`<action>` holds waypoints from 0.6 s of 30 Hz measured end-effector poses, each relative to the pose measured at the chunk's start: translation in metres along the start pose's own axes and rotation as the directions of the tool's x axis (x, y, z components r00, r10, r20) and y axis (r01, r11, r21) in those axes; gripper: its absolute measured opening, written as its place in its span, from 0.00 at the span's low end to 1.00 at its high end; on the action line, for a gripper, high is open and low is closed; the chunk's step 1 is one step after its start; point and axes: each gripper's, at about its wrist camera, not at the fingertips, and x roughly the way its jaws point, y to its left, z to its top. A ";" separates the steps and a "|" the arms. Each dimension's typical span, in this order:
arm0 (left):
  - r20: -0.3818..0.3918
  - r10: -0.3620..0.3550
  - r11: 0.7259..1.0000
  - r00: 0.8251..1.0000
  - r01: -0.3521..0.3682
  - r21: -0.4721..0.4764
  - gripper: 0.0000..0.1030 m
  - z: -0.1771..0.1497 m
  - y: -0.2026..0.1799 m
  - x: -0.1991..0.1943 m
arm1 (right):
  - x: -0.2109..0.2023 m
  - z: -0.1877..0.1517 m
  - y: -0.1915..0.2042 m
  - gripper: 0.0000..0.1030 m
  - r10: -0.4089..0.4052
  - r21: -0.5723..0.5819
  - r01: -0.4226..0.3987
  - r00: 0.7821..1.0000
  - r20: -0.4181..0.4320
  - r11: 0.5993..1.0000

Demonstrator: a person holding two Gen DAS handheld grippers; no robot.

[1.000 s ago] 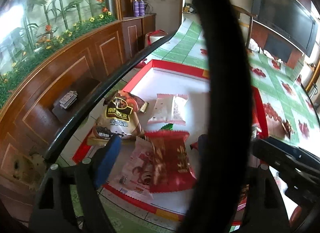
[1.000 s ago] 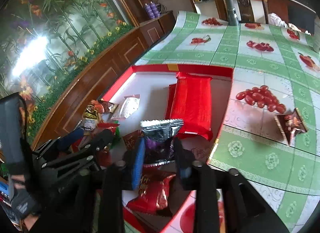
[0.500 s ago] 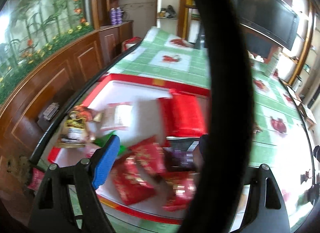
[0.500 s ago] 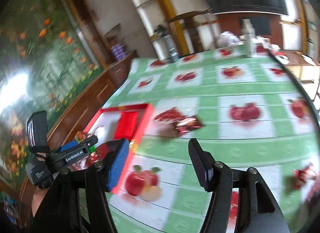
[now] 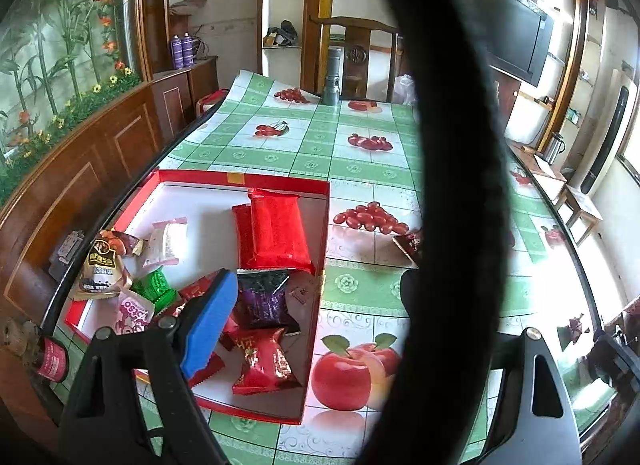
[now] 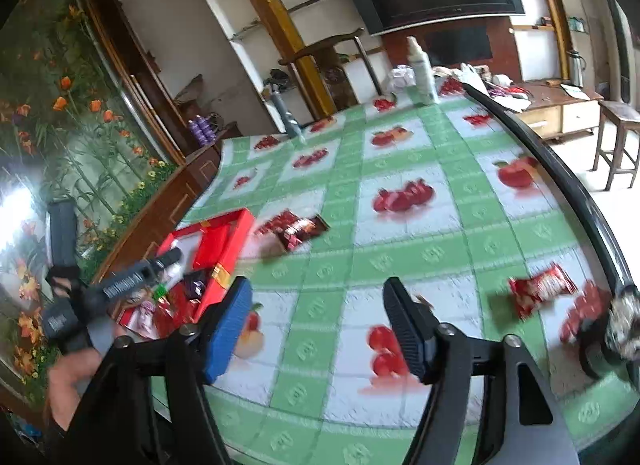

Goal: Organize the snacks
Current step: 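Withdraw both grippers toward the last snacks beside the grape print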

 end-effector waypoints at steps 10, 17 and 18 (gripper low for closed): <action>-0.014 -0.018 1.000 1.000 0.017 -0.011 0.82 0.000 -0.003 0.009 | -0.008 -0.028 -0.062 0.72 -0.217 0.152 0.224 0.974 -0.062 0.963; -0.037 -0.054 0.998 0.998 0.055 0.013 0.82 -0.002 -0.019 0.021 | 0.004 -0.019 -0.103 0.76 -0.328 0.263 0.352 0.935 -0.134 0.898; -0.040 -0.059 0.998 0.997 0.060 0.016 0.82 -0.002 -0.021 0.022 | 0.007 -0.016 -0.107 0.76 -0.324 0.280 0.352 0.935 -0.141 0.893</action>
